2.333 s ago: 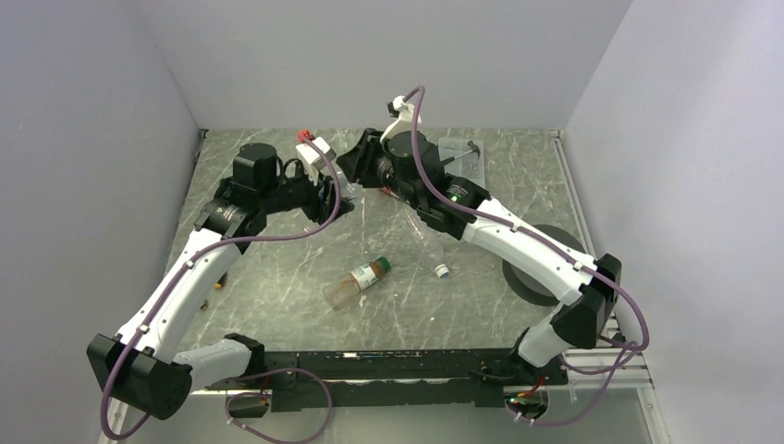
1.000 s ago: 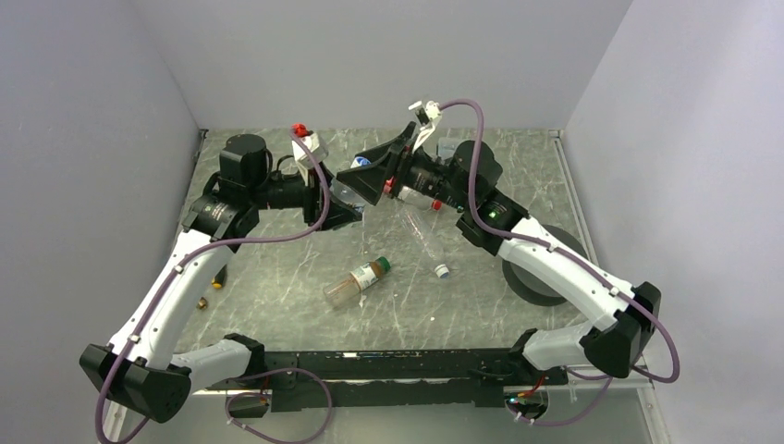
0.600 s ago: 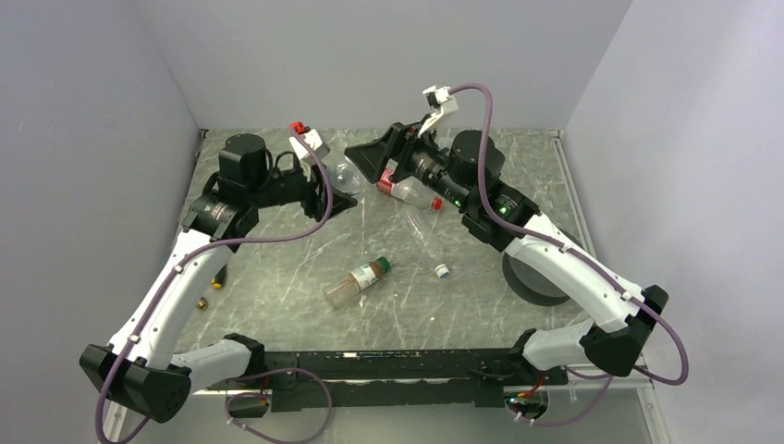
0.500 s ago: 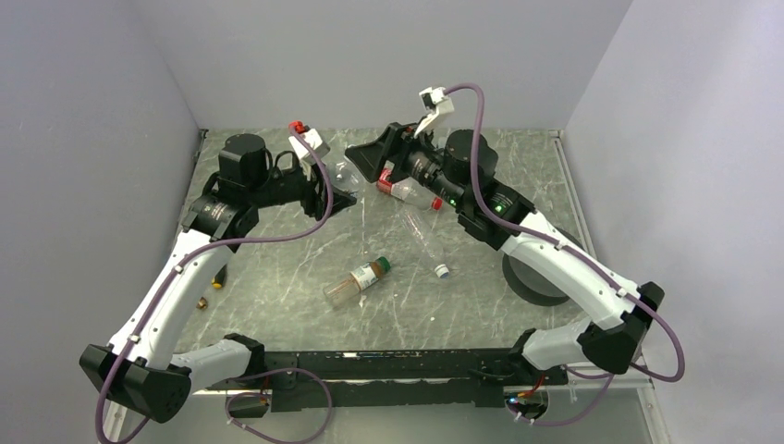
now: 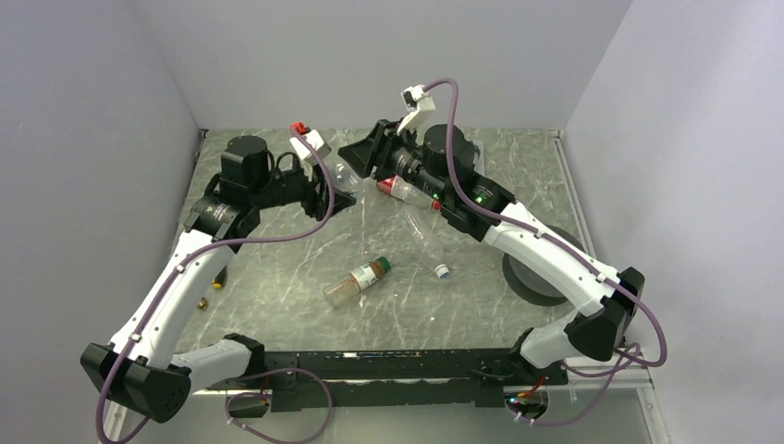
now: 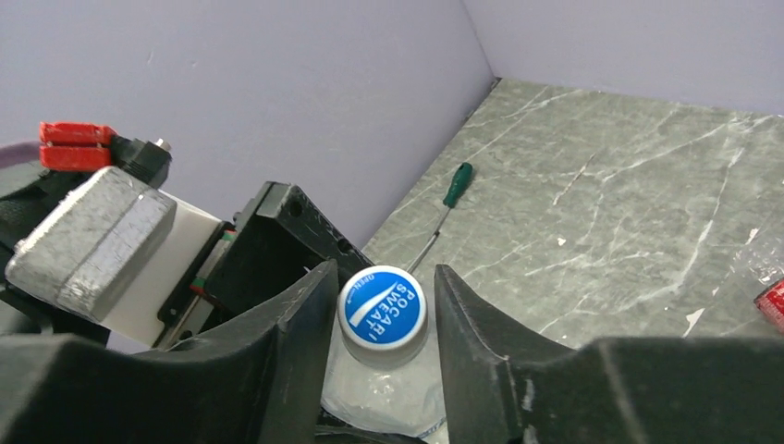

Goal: Unscrew the bottle caps

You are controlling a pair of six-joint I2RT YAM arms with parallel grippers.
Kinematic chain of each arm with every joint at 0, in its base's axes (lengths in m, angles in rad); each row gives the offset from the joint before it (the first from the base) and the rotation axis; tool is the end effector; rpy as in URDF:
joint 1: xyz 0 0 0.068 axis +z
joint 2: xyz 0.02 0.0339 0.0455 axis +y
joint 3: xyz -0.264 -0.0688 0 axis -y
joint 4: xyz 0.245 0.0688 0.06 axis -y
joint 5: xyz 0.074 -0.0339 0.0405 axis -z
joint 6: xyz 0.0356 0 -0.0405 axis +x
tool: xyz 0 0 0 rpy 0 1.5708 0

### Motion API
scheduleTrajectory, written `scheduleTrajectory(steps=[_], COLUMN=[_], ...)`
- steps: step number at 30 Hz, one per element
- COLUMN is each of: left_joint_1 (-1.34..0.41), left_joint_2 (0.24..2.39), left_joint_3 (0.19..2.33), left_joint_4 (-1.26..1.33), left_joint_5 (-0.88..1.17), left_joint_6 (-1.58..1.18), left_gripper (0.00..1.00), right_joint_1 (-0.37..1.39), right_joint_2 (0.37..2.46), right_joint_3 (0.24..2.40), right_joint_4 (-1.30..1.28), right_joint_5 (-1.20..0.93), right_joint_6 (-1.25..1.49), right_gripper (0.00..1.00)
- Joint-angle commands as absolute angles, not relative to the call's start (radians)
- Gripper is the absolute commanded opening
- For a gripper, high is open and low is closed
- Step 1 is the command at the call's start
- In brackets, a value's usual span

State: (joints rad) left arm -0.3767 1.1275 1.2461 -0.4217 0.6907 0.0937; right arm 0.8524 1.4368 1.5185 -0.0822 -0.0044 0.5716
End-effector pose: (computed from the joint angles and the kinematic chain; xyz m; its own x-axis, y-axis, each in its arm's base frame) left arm 0.2146 -0.1093 0.4103 -0.1969 0.1555 -0.9680 0.8712 0.4807 -0.1000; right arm 0.2195 0.2513 0.4549 -0.4091 0.3539 -0.8410 -0.6354 0.5510 0.5410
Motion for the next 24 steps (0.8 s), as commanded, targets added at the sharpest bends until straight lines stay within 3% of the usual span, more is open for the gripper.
scheduleTrajectory(steps=[1,6,11,15,24], left_joint_1=[-0.380,-0.380,-0.379,-0.380,-0.380], left_joint_2=[1.111,1.111,1.111,1.116,1.108], left_joint_3=[1.243,1.241,1.247,1.267,1.312], left_joint_4=[-0.365,-0.362,-0.354,-0.361,-0.347], left_joint_5=[0.709,0.710,0.708,0.750,1.048], left_joint_6=[0.105,0.103,0.100,0.080,-0.036], left_gripper=[0.22,0.23,0.23,0.23,0.19], right_joint_1=[0.856,0.856,0.855,0.855,0.787], right_joint_2=[1.450,1.457,1.462,1.462,1.390], right_joint_3=[1.581,1.572,1.575,1.579,1.488], right_joint_4=[-0.021,-0.015,-0.028,-0.036,0.158], right_joint_5=[-0.022,-0.032,-0.038,-0.074,-0.542], right_joint_6=[0.586,0.591,0.585,0.546,0.475], right_gripper=[0.42,0.26,0.17,0.01,0.00])
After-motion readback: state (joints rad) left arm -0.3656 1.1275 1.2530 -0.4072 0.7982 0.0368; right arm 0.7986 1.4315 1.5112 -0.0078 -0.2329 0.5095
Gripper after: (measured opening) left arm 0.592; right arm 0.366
